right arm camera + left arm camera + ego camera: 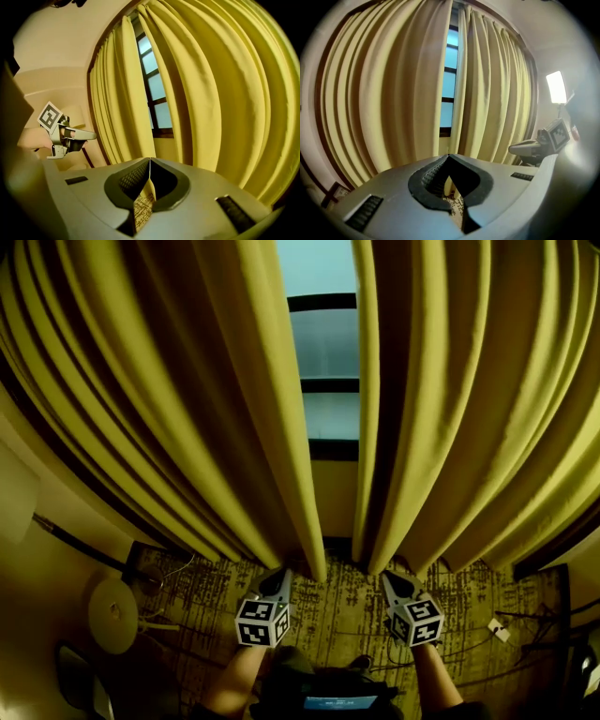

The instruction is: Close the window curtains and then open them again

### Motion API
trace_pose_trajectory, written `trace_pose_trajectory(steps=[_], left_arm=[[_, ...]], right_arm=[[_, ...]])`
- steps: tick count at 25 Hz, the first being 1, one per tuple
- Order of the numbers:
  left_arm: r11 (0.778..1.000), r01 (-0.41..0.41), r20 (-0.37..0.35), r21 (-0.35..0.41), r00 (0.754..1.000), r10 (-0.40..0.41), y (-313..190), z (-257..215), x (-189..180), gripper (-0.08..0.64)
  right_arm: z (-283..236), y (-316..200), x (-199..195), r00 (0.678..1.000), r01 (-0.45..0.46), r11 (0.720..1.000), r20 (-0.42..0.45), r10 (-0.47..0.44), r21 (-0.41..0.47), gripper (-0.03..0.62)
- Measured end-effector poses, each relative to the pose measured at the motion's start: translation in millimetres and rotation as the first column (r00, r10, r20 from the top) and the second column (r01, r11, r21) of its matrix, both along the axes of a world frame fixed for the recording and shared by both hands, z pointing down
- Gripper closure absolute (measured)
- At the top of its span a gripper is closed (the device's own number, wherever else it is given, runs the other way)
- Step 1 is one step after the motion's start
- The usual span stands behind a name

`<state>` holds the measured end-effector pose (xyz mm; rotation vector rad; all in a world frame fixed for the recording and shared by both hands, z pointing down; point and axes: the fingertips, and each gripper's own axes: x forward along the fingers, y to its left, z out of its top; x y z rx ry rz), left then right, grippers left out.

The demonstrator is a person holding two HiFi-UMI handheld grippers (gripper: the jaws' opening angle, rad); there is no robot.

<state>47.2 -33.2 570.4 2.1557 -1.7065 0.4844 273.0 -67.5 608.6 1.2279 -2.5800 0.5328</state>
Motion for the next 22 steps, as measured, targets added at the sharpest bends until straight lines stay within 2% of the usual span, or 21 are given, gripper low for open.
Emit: trace_pose_trajectory(steps=[3, 9, 12, 17, 19, 22], left_arm=[[0.999, -0.007, 0.018, 0.036, 1.000, 0.006, -7, -21, 0, 0.557], [0.995, -0.034, 0.029, 0.098, 0.999, 0.032, -44, -52, -18, 0.557], [0.990, -0.039, 0.027, 0.137, 0.999, 0.036, -62, -70, -30, 0.557], [0.979, -0.069, 0.044, 0.192, 0.997, 0.061, -82, -99, -37, 0.557], [0.973, -0.077, 0.054, 0.218, 0.996, 0.066, -88, -112, -41, 0.557], [0.962, -0.082, 0.067, 0.260, 0.996, 0.066, -100, -134, -54, 0.557]], right_arm=[[-23, -19, -20, 0.999, 0.034, 0.997, 0.003, -0.035, 0.067, 0.562], [-99, -61, -73, 0.997, 0.072, 0.968, 0.001, -0.075, 0.239, 0.413], [-149, -87, -96, 0.998, 0.065, 0.933, -0.013, -0.065, 0.353, 0.381], [-223, -125, -120, 1.000, 0.030, 0.878, -0.009, -0.029, 0.477, 0.320], [-251, -135, -128, 1.000, 0.007, 0.855, -0.002, -0.007, 0.518, 0.261], [-296, -151, -144, 0.999, -0.030, 0.813, 0.029, 0.016, 0.581, 0.212]])
